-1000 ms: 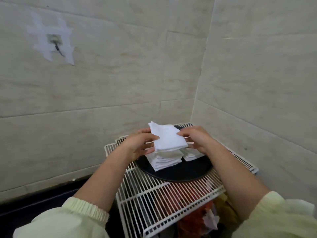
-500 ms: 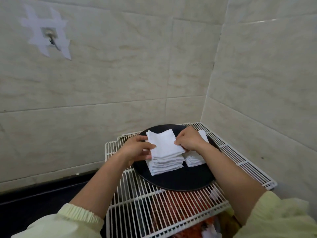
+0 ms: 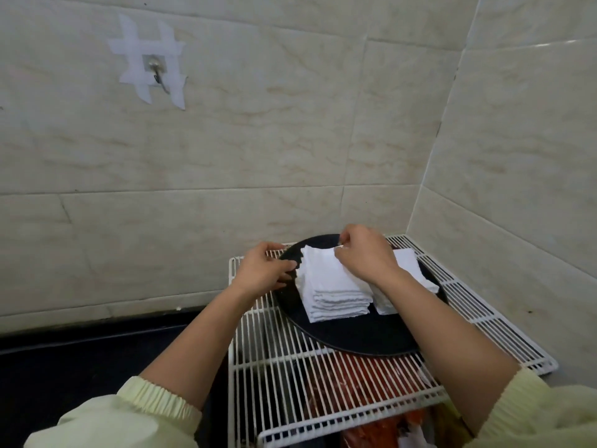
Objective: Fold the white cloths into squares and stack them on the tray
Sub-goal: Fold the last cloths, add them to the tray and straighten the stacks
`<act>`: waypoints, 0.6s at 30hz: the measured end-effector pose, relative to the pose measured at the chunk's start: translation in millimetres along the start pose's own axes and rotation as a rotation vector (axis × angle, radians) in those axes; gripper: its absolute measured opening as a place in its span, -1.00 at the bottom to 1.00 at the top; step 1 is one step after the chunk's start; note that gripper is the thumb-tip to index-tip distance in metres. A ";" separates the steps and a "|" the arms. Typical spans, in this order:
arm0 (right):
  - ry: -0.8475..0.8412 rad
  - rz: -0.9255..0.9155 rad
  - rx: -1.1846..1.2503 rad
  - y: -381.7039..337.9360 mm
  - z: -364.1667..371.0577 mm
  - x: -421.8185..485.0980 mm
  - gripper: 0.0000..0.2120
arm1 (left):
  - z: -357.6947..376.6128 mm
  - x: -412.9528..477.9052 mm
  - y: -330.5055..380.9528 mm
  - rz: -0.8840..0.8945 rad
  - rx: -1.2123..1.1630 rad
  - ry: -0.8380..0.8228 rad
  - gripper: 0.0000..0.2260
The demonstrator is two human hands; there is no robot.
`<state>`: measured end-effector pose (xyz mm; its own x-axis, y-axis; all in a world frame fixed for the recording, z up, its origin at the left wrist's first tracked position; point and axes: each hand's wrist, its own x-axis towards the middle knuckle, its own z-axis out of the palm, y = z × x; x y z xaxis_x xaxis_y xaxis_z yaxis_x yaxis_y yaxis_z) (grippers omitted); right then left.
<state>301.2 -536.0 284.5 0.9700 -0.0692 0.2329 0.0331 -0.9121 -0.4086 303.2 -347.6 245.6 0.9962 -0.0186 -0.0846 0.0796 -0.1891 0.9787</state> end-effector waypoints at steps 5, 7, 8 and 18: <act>-0.082 -0.184 0.147 -58.7 35.8 -18.0 -0.83 | -50.3 -31.9 -21.5 0.129 0.188 0.219 -0.80; -0.108 -0.267 0.160 -85.4 55.7 -28.3 -0.82 | -76.7 -47.6 -33.3 0.143 0.275 0.298 -0.82; -0.125 -0.300 0.165 -102.0 67.0 -35.6 -0.81 | -93.0 -57.8 -40.6 0.138 0.296 0.331 -0.82; -0.385 -0.618 0.134 -278.4 188.0 -161.5 -0.74 | -268.5 -194.0 -141.7 -0.009 0.570 0.577 -0.78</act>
<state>180.6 -194.9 194.7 0.7797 0.6105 0.1391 0.6060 -0.6798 -0.4129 107.8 -53.6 173.5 0.8686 0.4653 0.1705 0.2127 -0.6609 0.7197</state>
